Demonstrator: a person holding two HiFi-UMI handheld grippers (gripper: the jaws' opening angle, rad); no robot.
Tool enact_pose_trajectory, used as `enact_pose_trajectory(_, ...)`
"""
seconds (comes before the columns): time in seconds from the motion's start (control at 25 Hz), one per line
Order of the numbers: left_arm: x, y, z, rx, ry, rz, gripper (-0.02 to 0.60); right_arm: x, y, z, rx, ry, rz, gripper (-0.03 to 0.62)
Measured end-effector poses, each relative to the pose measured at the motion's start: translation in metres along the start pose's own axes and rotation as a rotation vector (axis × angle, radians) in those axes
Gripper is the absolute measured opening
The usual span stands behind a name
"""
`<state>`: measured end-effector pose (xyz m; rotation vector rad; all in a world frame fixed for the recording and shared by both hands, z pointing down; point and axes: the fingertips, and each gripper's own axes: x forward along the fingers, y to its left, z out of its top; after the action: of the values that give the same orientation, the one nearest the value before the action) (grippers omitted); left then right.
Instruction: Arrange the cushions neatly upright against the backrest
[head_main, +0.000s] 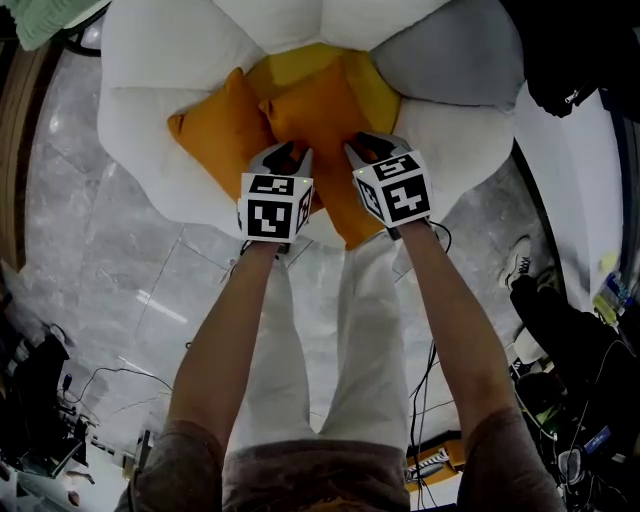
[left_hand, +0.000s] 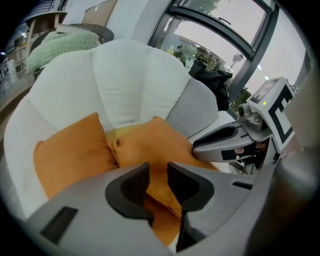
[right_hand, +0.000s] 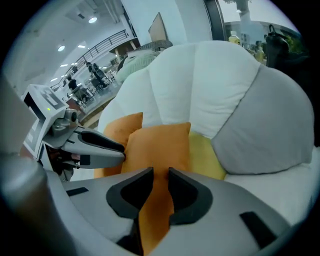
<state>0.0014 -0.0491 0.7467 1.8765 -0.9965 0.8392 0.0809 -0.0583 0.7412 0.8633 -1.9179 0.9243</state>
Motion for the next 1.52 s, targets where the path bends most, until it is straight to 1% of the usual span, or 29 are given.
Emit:
enact_pose_trajectory(0.2, 0.014, 0.002, 0.001, -0.018, 0.011, 0.001, 0.104, 0.01, -0.003, 0.001, 0.005, 0.003, 0.021, 0.086)
enact_pose_trajectory(0.4, 0.02, 0.002, 0.002, -0.009, 0.01, -0.001, 0.104, 0.012, -0.006, 0.002, 0.014, -0.007, 0.04, 0.086)
enact_pose_trajectory(0.48, 0.022, 0.003, 0.001, -0.025, 0.004, 0.005, 0.104, 0.013, -0.006, 0.002, 0.033, -0.018, 0.042, 0.086)
enact_pose_trajectory(0.56, 0.024, 0.004, 0.0, -0.068, -0.004, 0.01, 0.104, 0.015, -0.006, 0.001, 0.048, -0.025, 0.036, 0.086)
enact_pose_trajectory(0.6, 0.024, 0.004, -0.001, -0.093, -0.005, 0.01, 0.099, 0.015, -0.006, 0.0, 0.052, -0.025, 0.033, 0.085)
enact_pose_trajectory(0.64, 0.025, 0.003, -0.002, -0.114, -0.001, 0.01, 0.076, 0.016, -0.006, 0.0, 0.052, -0.024, 0.031, 0.081)
enact_pose_trajectory(0.72, 0.025, 0.002, -0.003, -0.14, 0.01, 0.011, 0.015, 0.015, -0.005, -0.001, 0.05, -0.024, 0.032, 0.039)
enact_pose_trajectory(0.76, 0.025, 0.002, -0.002, -0.143, 0.013, 0.012, 0.009, 0.014, -0.005, 0.0, 0.054, -0.027, 0.033, 0.029)
enact_pose_trajectory(0.88, 0.021, 0.0, -0.001, -0.134, 0.01, 0.011, 0.006, 0.01, -0.005, 0.0, 0.076, -0.043, 0.03, 0.021)
enact_pose_trajectory(1.04, 0.013, -0.007, 0.004, -0.122, 0.0, 0.016, 0.006, -0.001, -0.006, 0.002, 0.069, -0.066, 0.005, 0.021)
enact_pose_trajectory(1.2, -0.003, -0.022, 0.015, -0.103, -0.018, 0.011, 0.008, -0.025, -0.006, 0.002, 0.125, -0.115, 0.001, 0.021)
enact_pose_trajectory(1.28, -0.011, -0.03, 0.03, -0.086, -0.033, 0.01, 0.008, -0.041, -0.007, 0.008, 0.136, -0.147, -0.006, 0.021)
enact_pose_trajectory(1.52, -0.039, -0.051, 0.101, 0.031, -0.096, 0.01, 0.008, -0.084, -0.026, 0.052, 0.187, -0.255, -0.048, 0.021)
